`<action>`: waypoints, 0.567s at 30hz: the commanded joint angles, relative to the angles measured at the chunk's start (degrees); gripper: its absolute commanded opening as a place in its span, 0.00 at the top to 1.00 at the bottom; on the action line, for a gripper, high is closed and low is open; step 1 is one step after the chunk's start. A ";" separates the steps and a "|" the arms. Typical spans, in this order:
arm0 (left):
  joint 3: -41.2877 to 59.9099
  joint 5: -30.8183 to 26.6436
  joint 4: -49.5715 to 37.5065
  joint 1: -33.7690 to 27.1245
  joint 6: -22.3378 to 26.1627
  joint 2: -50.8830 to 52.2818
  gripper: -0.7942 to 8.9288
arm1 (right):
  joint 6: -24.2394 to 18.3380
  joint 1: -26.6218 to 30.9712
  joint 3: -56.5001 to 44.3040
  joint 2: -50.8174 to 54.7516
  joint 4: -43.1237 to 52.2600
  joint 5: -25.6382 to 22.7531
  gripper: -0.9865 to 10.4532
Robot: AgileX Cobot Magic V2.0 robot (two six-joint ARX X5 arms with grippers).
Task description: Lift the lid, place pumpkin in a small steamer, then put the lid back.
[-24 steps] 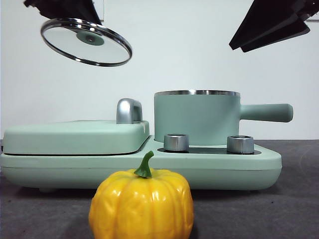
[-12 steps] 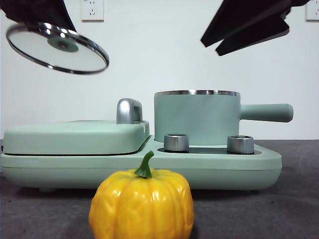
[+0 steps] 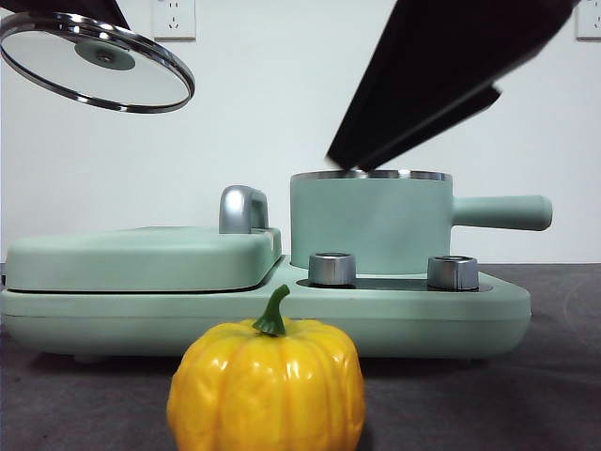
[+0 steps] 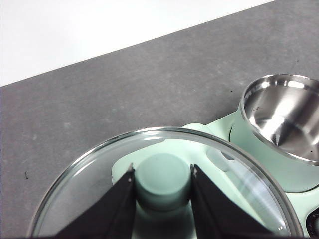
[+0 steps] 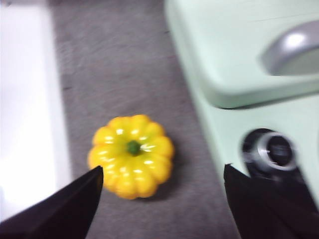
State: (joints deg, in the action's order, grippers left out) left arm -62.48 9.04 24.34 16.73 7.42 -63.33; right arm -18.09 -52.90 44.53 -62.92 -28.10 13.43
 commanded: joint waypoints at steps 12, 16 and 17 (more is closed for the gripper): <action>-0.96 0.17 -1.55 0.11 -0.48 0.20 0.91 | -0.79 -5.38 1.03 -12.76 4.87 -0.15 0.53; -0.96 0.17 -1.55 0.11 -0.48 0.20 0.91 | -0.79 -5.38 1.03 -15.39 6.16 -0.04 0.53; -0.96 0.17 -1.55 0.09 -0.46 0.20 0.91 | -0.79 -5.38 1.03 -16.04 6.32 0.04 0.53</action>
State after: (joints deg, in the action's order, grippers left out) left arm -62.48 9.02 24.32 16.73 7.38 -63.33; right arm -18.24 -57.43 44.56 -77.84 -22.30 13.34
